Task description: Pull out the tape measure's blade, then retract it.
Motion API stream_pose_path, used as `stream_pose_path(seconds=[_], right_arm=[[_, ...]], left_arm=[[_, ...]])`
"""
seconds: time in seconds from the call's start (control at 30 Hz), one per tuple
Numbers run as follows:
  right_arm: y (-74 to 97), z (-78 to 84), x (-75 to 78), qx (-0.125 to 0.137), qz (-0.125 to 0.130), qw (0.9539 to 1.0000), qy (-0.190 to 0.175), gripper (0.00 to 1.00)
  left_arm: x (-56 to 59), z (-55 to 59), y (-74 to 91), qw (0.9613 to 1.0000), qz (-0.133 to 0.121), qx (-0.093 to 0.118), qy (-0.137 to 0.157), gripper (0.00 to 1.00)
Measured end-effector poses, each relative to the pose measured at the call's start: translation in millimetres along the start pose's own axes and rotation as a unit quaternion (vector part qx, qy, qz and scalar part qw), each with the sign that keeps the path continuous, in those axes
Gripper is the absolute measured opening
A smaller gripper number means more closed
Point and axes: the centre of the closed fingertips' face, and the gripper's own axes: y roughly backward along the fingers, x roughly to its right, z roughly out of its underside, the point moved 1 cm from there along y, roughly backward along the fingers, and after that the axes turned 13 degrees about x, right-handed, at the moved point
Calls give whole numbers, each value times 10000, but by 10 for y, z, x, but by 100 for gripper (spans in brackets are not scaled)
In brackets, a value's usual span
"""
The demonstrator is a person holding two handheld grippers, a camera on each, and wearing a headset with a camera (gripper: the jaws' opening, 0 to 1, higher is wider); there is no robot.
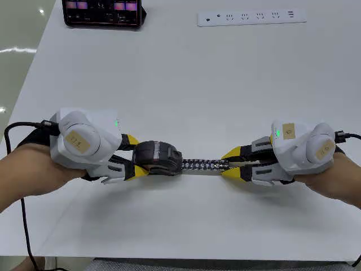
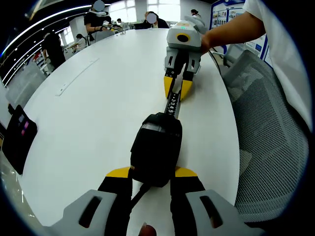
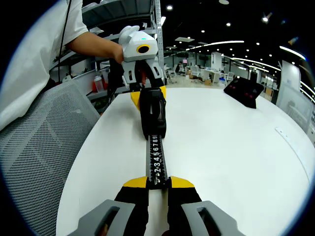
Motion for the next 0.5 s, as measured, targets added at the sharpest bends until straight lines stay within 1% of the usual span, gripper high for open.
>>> stream_pose_path(seconds=[0.5], right_arm=[[176,64,24,-140,8,9999,49,10]], left_arm=[[6,-4,-5,10000,-6,1,8,24]])
